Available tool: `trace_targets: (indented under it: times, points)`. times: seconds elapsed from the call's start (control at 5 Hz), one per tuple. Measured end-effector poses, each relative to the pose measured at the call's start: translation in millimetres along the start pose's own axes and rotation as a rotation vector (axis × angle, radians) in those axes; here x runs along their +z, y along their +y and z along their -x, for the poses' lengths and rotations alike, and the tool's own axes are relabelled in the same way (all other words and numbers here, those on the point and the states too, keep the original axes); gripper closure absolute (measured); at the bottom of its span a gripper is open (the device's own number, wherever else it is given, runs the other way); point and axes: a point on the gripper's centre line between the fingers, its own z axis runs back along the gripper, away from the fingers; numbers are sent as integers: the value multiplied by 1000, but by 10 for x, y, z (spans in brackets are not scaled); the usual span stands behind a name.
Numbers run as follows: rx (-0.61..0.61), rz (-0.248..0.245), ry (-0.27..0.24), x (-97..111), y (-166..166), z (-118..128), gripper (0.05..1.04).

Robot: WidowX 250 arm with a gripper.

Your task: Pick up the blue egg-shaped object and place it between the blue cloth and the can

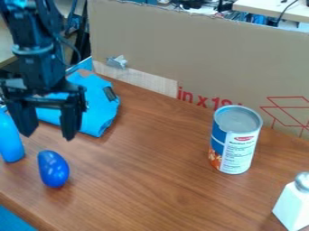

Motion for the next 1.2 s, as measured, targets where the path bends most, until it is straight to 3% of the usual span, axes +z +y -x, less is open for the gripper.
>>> trace_targets:
  times: [0.2,0.8,1.0,1.2]
  points:
    - [93,-5,58,-259,-2,-84,81]
    - [301,-21,82,-838,157,-202,81]
    - [325,-38,104,-962,177,-216,119]
    - [311,-66,114,-949,175,-164,246]
